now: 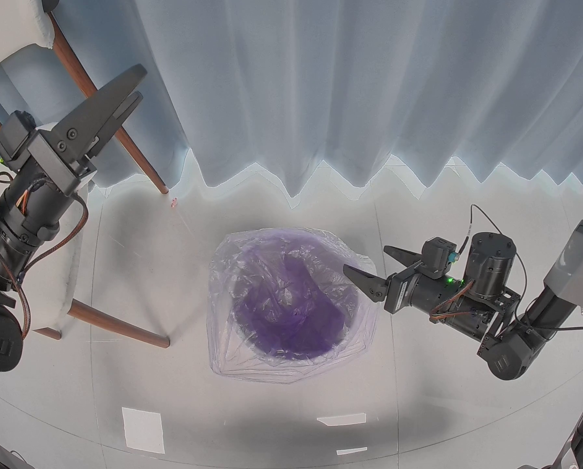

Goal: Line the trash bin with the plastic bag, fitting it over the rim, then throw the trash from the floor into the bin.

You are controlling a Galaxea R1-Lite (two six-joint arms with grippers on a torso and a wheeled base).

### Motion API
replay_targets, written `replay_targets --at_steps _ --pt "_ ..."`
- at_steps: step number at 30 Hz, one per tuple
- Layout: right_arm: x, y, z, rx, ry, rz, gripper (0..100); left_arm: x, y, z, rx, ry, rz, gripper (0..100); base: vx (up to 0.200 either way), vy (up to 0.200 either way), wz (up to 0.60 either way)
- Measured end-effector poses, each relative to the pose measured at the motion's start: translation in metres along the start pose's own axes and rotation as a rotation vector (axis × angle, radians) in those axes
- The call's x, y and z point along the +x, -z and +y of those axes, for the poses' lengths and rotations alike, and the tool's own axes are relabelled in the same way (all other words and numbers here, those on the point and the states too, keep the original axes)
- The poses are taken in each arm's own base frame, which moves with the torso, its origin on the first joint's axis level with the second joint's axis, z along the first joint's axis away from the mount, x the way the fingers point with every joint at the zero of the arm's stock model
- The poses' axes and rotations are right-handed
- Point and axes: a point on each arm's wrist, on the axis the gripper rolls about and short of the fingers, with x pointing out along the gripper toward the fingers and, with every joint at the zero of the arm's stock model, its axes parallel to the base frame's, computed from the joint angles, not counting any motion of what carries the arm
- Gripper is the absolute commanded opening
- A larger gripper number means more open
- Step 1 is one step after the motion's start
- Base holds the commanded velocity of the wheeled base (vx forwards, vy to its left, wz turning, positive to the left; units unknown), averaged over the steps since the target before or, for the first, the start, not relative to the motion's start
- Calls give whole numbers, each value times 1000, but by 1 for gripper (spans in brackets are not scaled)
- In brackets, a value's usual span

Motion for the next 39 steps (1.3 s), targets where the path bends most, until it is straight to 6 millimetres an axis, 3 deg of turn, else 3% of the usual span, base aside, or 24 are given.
replay_targets --at_steps 8,16,17,27,39 --pt "23 14 -2 -6 -12 16 100 -2 -5 -7 8 15 -11 100 0 0 0" --pt "34 29 -7 -15 -9 31 100 -4 -3 -13 -4 32 -5 100 0 0 0" --pt "35 30 -8 -16 -8 32 0 -4 -3 -13 -5 32 -4 100 0 0 0" --pt "52 21 -34 94 39 -35 0 -4 0 -19 -21 53 3 100 0 0 0" --pt "64 3 -72 560 64 -126 0 -4 5 -22 -39 63 18 100 0 0 0"
